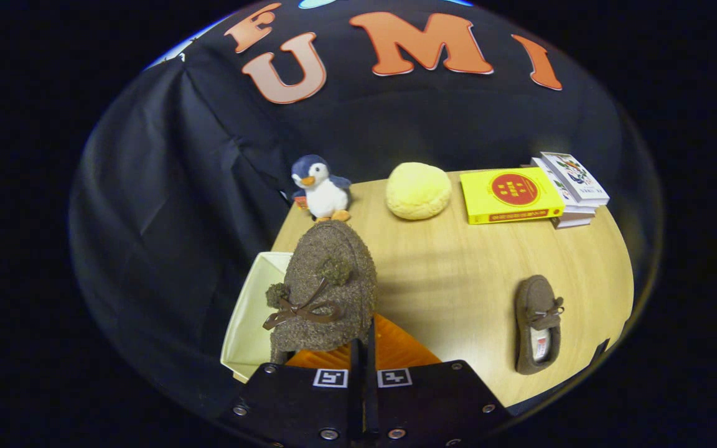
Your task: Open the storage box then place both shoes into the box .Put the left shoe in first, then the right shoe, with the right side of both shoes facing outward in a uniform manner.
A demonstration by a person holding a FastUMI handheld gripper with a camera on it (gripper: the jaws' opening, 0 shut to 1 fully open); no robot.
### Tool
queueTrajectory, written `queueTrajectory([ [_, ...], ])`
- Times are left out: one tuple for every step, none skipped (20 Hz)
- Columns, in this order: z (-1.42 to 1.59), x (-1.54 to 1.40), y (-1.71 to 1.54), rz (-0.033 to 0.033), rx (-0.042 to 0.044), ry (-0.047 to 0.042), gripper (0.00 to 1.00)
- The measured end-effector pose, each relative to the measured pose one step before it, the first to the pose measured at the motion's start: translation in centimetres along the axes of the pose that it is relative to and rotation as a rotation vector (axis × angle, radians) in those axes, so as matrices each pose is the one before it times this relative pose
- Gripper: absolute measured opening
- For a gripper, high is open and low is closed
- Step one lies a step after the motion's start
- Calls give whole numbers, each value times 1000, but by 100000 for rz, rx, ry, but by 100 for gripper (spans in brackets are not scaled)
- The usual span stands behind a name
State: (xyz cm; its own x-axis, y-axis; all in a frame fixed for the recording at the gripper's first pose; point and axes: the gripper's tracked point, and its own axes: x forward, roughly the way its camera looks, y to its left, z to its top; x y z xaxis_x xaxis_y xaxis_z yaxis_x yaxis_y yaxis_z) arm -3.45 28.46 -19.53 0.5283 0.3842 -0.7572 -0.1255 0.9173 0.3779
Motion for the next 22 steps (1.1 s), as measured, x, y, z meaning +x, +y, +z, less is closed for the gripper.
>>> queueTrajectory([
  [-82, 395, 1300, 856, -586, 526, 3],
  [-150, 568, 1331, 938, -662, 904, 3],
  [-249, 839, 1289, 939, -555, 1326, 3],
  [-360, 873, 1119, 898, -297, 1482, 3],
  [-499, 992, 951, 819, -360, 1888, 3],
  [-590, 937, 759, 221, -187, 2214, 3],
  [-636, 1021, 567, -283, -364, 2428, 3],
  [-513, 986, 448, -816, -796, 2003, 3],
  [-462, 1075, 328, -1187, -980, 1523, 3],
  [-410, 924, 349, -1205, -1212, 1413, 3],
  [-337, 1162, 56, -1483, -1065, 1232, 3],
  [-280, 1074, -88, -1854, -681, 1735, 3],
  [-221, 1139, -96, -2230, 2, 1711, 3],
  [-252, 928, -19, -2159, -130, 2307, 3],
  [-65, 1020, 134, -1500, -230, 1386, 3],
  [-218, 829, 96, -1424, 183, 1684, 3],
  [-375, 796, 428, -658, 151, 2010, 3],
  [-381, 720, 255, -758, -210, 1862, 3],
  [-497, 608, 321, -1032, -74, 2130, 3],
  [-471, 481, 279, -725, 359, 1919, 3],
  [-502, 457, 346, -535, 1106, 1717, 3],
  [-260, 289, -1, -1013, 1291, 639, 4],
])
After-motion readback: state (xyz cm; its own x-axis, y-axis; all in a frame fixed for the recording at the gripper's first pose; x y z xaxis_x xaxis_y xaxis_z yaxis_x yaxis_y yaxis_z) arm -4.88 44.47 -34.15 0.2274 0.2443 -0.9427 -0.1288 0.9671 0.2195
